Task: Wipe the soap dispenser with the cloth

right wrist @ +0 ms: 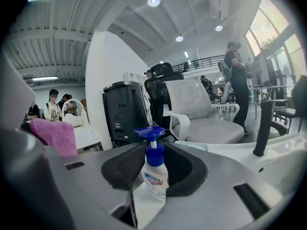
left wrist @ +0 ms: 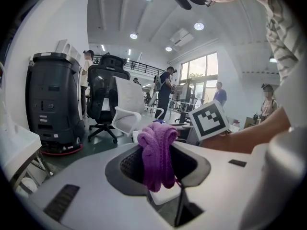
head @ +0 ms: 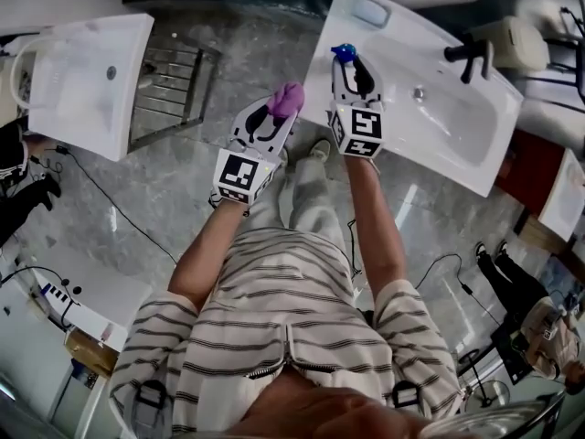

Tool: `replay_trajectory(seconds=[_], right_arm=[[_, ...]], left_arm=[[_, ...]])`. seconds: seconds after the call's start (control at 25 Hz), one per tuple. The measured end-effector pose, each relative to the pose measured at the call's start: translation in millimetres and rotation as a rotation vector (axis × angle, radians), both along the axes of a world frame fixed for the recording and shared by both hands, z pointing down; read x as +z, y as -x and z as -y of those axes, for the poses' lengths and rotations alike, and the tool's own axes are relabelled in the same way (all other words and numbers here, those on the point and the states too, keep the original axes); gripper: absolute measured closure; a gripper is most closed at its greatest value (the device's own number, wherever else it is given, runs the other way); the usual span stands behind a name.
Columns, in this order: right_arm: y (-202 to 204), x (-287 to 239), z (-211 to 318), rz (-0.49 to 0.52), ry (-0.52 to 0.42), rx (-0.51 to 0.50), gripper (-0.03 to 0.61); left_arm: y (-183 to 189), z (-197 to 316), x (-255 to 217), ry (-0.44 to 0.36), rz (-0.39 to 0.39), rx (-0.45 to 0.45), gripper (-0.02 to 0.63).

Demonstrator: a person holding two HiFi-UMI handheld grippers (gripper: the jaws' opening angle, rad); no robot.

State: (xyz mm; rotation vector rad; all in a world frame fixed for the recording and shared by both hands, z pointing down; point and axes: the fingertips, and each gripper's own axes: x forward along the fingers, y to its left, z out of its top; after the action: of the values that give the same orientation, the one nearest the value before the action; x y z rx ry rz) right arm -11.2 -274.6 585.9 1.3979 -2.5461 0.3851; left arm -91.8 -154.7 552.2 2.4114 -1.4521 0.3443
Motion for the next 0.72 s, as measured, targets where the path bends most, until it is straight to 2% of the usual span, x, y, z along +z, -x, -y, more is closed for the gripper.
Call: replay_trajectory(seconds=[0.12,0.32,0.52,0.72], right_arm=[[-1,-3,1,0.032,0.016,-0.004,0.452],[2,-3,-3,0.048,0.049,-0.036,0.365],[-10,-17,-11,0.051,0.031,-0.007,0.37],[-28,-42,-30,0.084,0.003,0.028,0.413]], left_arm=[[-2,-3,2,0.008,0.0,0.01,0.483],[-6,-4,-1,0.003,-0.007,0.017,0.483],[-12,-4,-14,-0.021,-0.012,0.026,0.483],[-15,-11,-31,-0.049,-0.015,0.017,0.483]])
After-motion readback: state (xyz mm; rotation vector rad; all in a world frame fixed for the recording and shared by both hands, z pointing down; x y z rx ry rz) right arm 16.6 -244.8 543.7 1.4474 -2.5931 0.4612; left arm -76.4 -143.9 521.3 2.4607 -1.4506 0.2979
